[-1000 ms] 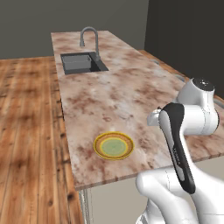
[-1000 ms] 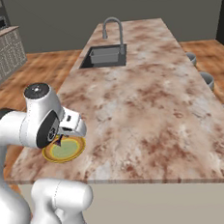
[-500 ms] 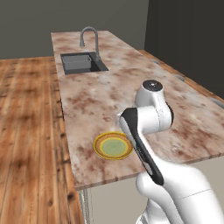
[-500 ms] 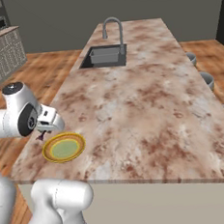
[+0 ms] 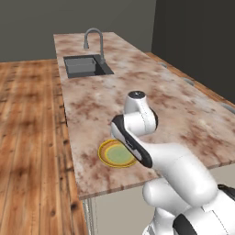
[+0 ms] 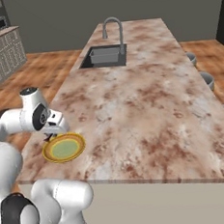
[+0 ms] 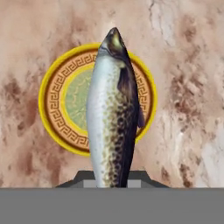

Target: Take the fish from the oven and place it on the plate on the counter.

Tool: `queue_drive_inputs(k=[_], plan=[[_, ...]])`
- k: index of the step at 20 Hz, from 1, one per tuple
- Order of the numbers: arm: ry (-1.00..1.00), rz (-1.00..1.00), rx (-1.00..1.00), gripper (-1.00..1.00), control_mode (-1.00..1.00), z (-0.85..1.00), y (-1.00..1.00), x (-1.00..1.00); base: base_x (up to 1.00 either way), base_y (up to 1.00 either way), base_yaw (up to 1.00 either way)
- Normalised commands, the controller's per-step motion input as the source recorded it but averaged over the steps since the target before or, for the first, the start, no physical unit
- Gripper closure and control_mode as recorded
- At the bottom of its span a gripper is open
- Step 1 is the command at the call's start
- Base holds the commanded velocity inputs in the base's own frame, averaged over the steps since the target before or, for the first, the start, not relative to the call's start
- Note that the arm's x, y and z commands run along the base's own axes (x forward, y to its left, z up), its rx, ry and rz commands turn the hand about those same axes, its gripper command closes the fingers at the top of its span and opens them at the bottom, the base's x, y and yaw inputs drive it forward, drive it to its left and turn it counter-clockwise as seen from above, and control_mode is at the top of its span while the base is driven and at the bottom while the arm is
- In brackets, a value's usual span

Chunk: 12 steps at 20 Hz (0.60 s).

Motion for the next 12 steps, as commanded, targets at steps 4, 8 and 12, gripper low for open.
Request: queue_drive_inputs(k=[4, 8, 12], plan=[[0.09, 0.0, 0.02, 1.0, -1.0, -0.51, -0.02, 0.49, 0.0, 0.0, 0.0], [0.2, 0.06, 0.0, 1.0, -1.0, -0.55, 0.0, 0.23, 0.0, 0.0, 0.0], [0.16, 0.05, 0.0, 1.0, -1.0, -0.63, 0.0, 0.04, 0.0, 0.0, 0.0]])
